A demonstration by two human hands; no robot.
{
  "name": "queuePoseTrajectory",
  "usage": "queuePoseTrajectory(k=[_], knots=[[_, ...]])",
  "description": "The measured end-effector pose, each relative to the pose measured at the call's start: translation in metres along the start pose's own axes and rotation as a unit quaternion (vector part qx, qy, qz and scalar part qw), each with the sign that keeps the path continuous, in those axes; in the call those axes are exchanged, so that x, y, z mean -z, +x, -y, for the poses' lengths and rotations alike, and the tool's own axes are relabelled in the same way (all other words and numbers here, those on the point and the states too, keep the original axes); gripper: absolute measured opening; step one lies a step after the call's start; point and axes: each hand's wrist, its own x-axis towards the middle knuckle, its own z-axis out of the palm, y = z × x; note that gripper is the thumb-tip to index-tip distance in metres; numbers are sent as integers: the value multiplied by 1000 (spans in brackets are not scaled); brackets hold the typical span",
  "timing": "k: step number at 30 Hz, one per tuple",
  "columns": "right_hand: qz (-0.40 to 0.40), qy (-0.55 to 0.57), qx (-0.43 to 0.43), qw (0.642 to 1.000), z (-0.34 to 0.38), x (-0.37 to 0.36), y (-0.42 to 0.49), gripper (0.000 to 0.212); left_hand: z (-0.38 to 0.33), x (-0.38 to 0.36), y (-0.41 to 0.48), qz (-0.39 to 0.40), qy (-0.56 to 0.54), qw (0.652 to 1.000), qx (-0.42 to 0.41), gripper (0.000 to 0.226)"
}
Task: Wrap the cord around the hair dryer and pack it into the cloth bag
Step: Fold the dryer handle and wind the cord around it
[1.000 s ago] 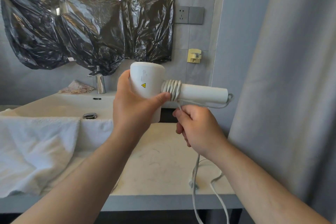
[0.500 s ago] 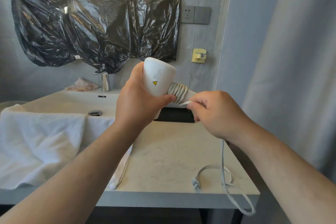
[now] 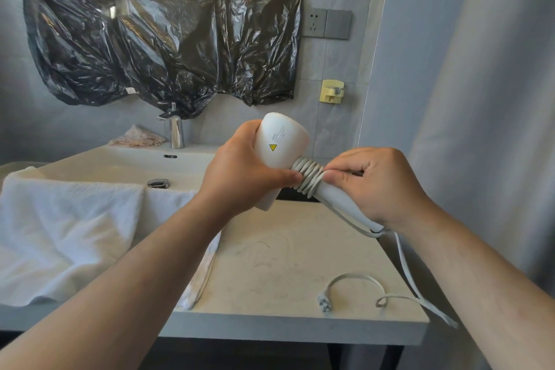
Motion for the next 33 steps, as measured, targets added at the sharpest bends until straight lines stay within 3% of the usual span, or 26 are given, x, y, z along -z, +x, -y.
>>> queuePoseTrajectory(k=[5, 11, 15, 18, 22, 25, 29, 33], knots=[[-23, 29, -87, 996, 2, -5, -3, 5, 2, -2, 0, 6, 11, 1000, -4, 91], [44, 86, -142, 985, -4, 5, 1, 15, 1, 6, 2, 39, -6, 999, -20, 88], [90, 181, -177, 963, -6, 9, 5, 13, 2, 8, 4, 74, -51, 996, -10, 87], [153, 299, -211, 918, -13, 8, 2, 13, 7, 9, 3, 92, -81, 992, -1, 88], [186, 429, -224, 855, -30, 0, -2, 44, 12, 8, -2, 111, -131, 985, 30, 83], [162, 503, -234, 816, -31, -9, -3, 48, 13, 5, -2, 118, -192, 972, 70, 83], [82, 639, -273, 714, -27, -24, -15, 49, 13, 2, -2, 113, -238, 960, 97, 82], [49, 678, -244, 692, -25, -31, -18, 47, 13, 0, -6, 113, -276, 949, 107, 69]])
